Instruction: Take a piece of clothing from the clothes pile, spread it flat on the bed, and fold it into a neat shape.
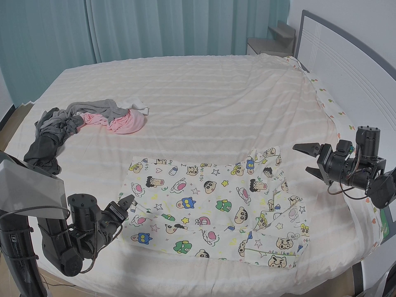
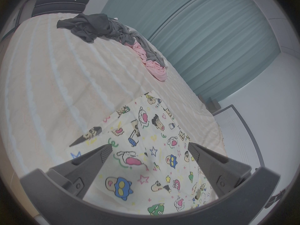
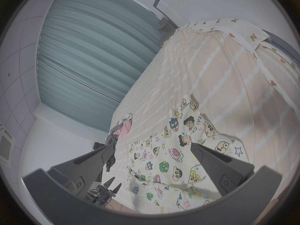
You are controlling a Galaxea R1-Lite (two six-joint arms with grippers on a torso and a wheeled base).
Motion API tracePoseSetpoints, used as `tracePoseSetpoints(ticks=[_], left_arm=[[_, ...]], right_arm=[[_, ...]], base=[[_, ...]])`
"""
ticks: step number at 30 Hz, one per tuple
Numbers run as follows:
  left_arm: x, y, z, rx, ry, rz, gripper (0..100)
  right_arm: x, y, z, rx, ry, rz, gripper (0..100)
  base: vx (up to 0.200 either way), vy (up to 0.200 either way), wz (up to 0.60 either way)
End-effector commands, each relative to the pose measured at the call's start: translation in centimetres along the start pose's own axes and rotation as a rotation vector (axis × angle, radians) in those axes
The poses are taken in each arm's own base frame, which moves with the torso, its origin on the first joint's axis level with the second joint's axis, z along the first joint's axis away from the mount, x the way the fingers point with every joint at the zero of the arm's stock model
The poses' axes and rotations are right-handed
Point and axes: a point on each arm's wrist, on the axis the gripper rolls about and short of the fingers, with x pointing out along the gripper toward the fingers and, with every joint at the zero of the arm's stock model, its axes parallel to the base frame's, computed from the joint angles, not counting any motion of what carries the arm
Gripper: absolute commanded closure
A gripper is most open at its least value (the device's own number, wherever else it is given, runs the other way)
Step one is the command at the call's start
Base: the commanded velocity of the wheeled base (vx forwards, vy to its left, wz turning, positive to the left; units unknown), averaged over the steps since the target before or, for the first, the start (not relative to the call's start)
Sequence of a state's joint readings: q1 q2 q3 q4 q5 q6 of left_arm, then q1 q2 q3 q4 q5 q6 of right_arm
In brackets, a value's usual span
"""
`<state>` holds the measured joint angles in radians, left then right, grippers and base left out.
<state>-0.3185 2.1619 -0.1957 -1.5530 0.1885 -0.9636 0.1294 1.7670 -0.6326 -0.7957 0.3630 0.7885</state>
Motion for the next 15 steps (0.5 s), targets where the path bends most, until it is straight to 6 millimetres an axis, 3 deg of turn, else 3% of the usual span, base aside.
tracePoseSetpoints(ticks=[1,15], left_arm=[[0.18,-0.36,0.3,-0.006,-0.052,-0.003,0],[0.5,-0.46,0.39,-0.009,-0.098,0.018,0]], right_arm=[[0.55,-0.67,-0.34,0.003,0.018,-0.02,0],[0.77,-0.91,-0.53,0.001,0.028,-0.028,0]], base=[[0.0,0.0,0.0],[0.0,0.0,0.0]])
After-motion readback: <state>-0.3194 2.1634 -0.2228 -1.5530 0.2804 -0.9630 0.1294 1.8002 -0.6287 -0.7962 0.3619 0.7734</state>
